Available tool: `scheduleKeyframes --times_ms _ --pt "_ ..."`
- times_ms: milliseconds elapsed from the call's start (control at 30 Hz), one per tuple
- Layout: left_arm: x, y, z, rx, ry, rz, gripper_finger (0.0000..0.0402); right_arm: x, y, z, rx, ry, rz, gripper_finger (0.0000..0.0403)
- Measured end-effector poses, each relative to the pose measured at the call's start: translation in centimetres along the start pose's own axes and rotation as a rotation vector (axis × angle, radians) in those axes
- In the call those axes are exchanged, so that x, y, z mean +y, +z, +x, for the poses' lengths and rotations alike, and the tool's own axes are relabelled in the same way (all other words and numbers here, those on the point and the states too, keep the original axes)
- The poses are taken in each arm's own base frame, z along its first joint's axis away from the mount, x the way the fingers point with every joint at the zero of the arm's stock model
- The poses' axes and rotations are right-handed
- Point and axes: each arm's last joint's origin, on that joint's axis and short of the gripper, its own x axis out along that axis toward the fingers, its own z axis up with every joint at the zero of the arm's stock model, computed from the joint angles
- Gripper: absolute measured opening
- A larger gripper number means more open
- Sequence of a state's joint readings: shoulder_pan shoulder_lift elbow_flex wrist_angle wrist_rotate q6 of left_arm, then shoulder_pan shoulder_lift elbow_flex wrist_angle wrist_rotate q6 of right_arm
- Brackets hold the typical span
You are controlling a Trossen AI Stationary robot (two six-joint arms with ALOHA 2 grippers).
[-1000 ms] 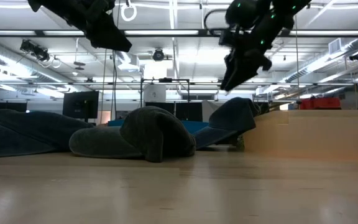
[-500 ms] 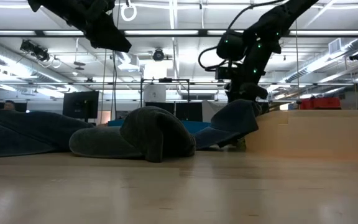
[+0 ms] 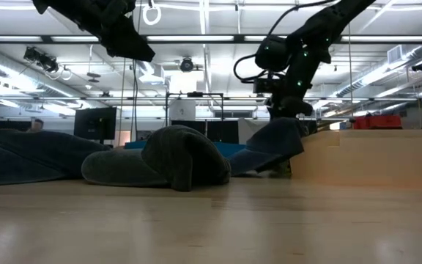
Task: Pick & Place hat
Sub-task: Put the right blue cap into the orange bin
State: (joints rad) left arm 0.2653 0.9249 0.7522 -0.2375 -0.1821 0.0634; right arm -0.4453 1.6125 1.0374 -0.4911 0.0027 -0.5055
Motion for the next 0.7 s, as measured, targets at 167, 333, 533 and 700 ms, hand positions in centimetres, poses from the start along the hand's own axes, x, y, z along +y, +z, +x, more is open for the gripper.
scheduleKeyframes --times_ms 167,333,533,700 --pt "0.0 0.0 0.0 0.000 0.000 0.000 0.0195 0.6 0.4 -2.8 -0.050 -0.023 0.045 0.0010" --pt "0.0 0.0 0.0 0.000 0.000 0.000 0.0195 1.3 0.7 -7.6 -0.186 -0.067 0.087 0.0013" --pt "0.0 0.0 0.0 0.000 0.000 0.000 0.0195 3.1 -1.3 -14.1 -0.213 -0.230 0.206 0.0007" --pt "0.0 0.0 0.0 0.000 0.000 0.000 0.0195 5.1 -4.1 -17.7 -0.209 -0.202 0.446 0.0009"
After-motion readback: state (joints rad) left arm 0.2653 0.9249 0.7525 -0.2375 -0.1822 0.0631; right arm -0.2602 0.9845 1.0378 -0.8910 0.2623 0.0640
